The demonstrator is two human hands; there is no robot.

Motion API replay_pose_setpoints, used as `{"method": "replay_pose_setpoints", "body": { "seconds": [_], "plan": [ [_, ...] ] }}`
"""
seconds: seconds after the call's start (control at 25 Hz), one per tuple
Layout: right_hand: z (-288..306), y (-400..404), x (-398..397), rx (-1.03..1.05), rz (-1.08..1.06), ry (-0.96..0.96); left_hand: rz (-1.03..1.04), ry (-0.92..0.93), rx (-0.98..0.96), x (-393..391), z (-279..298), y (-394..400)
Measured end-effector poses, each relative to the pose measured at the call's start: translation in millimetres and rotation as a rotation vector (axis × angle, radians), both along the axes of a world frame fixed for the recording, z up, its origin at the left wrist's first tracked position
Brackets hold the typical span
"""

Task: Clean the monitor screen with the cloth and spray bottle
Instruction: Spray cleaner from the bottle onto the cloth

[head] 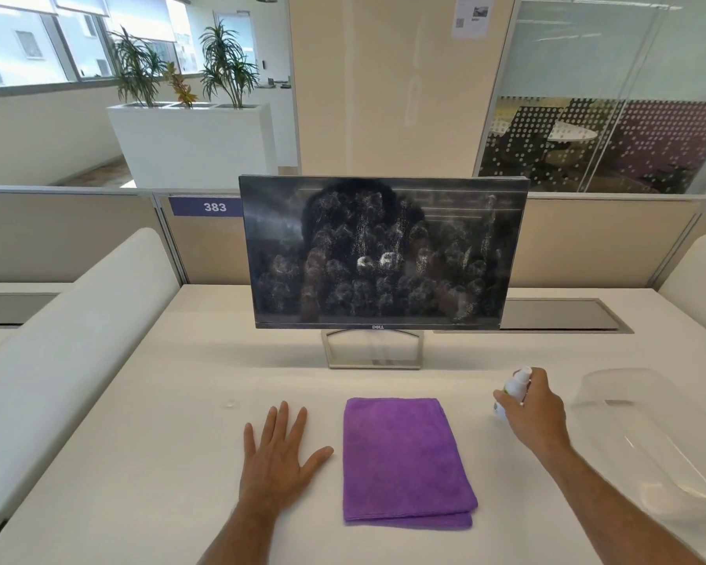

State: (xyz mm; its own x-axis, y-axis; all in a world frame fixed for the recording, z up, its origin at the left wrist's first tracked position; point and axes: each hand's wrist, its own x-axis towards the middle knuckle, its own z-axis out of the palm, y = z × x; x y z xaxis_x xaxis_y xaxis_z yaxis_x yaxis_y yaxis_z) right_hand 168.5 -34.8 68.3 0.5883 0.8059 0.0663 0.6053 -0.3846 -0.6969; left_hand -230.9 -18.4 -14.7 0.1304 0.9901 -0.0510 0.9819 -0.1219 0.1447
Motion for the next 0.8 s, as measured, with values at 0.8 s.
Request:
{"method": "replay_pose_setpoints", "body": {
  "seconds": [0.8],
  "plan": [
    [-19.8,20.0,28.1,-0.103,-0.023,0.032,0.020,0.010,0.013,0.9,-1.0,2.0]
  ]
}}
